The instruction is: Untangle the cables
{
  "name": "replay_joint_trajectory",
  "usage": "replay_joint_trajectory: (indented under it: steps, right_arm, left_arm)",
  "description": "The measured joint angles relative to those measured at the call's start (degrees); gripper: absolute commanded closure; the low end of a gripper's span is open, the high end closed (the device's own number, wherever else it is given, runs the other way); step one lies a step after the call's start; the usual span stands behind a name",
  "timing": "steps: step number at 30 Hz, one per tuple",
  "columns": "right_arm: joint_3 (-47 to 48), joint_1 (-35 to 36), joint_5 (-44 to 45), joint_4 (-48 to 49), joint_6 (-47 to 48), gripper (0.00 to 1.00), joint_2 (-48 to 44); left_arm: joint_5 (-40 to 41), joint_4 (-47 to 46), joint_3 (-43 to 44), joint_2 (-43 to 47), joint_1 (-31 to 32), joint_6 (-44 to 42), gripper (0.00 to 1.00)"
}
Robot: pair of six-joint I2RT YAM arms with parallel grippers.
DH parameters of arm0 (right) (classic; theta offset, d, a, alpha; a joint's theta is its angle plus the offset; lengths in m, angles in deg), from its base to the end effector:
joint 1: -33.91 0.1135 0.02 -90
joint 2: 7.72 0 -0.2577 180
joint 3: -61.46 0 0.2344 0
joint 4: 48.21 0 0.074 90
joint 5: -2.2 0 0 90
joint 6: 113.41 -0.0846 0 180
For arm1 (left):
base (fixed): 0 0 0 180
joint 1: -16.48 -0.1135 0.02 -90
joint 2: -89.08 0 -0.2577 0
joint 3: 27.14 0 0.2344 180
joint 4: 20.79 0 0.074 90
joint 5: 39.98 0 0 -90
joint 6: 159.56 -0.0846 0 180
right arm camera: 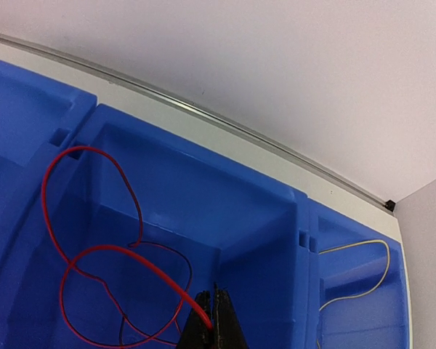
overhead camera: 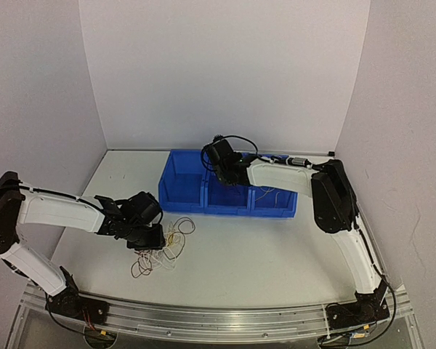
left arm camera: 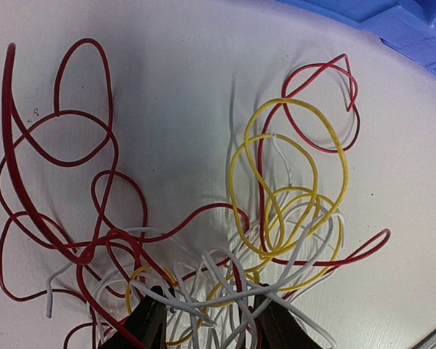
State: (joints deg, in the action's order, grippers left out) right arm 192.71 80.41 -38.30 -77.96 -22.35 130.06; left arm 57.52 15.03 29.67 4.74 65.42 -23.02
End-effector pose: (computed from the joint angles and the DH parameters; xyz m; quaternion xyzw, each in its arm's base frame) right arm 0.4237 0.3530 0.1837 -0.1536 0.8177 -0.1860 0.5227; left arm 0.1878 -0.1988 0.1205 0.0053 0.9711 -0.1274 0.2018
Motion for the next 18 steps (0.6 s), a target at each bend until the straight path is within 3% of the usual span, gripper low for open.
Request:
replay_joint_trajectory:
  steps: [3, 8, 18]
  right_arm:
    - [0.26, 0.0, -0.48, -0.27, 0.28, 0.97, 0.93]
    - [-0.01, -0.02, -2.93, -1.04, 0.54, 0.82, 1.15]
    - [-8.95, 0.0, -13.74, -2.66, 0.18, 0.73, -4.31]
  left_arm:
    - [0.0, 0.02, 0.0, 0.0, 0.0, 0.01, 0.59]
    - [-0.02, 0.01, 0.0, 0.0, 0.0, 0.01, 0.59]
    - [-0.04, 0.0, 0.02, 0.0, 0.0, 0.0, 0.59]
